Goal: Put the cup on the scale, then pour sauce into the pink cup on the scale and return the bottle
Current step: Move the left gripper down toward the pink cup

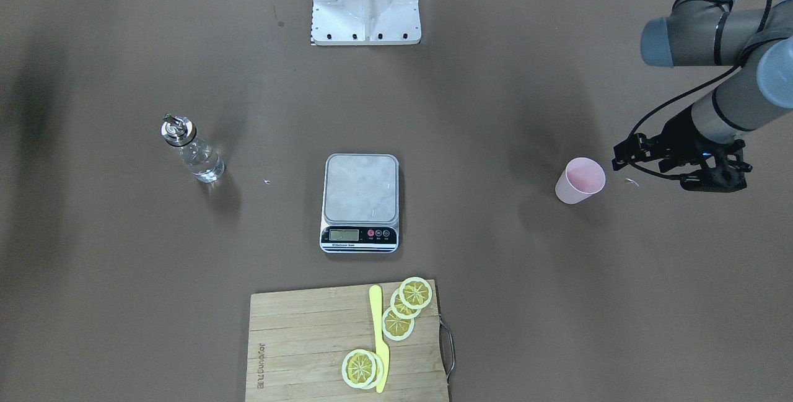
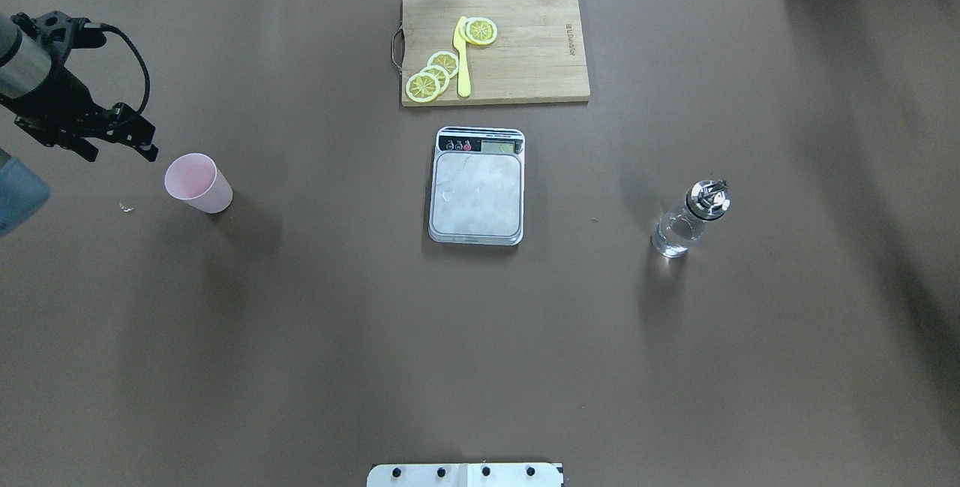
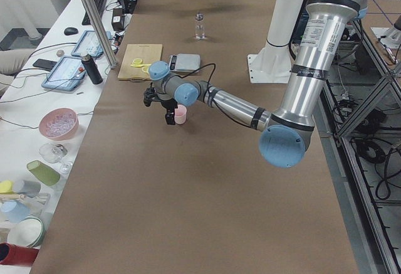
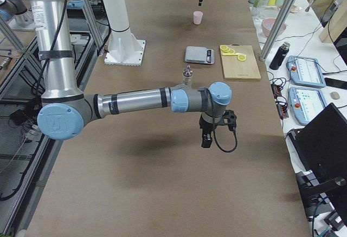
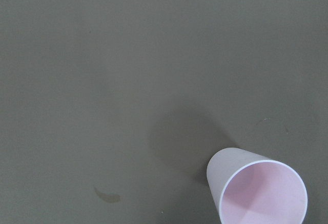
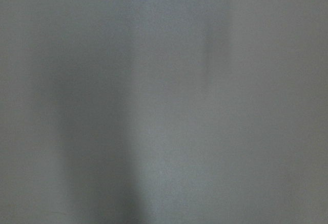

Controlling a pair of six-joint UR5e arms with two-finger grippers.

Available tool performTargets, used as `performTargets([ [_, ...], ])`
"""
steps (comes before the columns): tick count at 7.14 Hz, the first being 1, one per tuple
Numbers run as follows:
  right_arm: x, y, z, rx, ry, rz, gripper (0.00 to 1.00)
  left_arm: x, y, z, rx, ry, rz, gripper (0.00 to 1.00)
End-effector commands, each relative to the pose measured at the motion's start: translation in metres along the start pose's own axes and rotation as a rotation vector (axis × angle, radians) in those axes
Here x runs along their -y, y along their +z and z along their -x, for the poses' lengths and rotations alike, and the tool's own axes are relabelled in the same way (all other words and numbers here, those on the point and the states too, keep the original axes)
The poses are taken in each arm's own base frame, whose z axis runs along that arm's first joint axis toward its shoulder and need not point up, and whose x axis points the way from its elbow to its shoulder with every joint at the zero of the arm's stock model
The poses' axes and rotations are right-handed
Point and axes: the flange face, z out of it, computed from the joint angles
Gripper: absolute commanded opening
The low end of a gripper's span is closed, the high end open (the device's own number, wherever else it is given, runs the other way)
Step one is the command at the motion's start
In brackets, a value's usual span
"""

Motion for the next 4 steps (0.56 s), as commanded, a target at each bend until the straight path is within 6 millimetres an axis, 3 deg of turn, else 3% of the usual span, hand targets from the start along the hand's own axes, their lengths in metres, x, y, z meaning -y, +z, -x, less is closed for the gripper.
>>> performTargets([
  [1,0.0,0.001,-0.001,0.002,0.002,0.003,1.0,0.001,0.003,-0.015,-0.001,-0.049,0.0,0.98],
  [3,0.0,0.0,0.0,0.001,0.0,0.0,1.0,-0.002,0.021,-0.038,-0.003,-0.062,0.029,0.97],
  [4,0.0,0.0,0.0,0.002,0.0,0.0,1.0,0.0,0.023,-0.038,-0.003,-0.064,0.032,0.88],
])
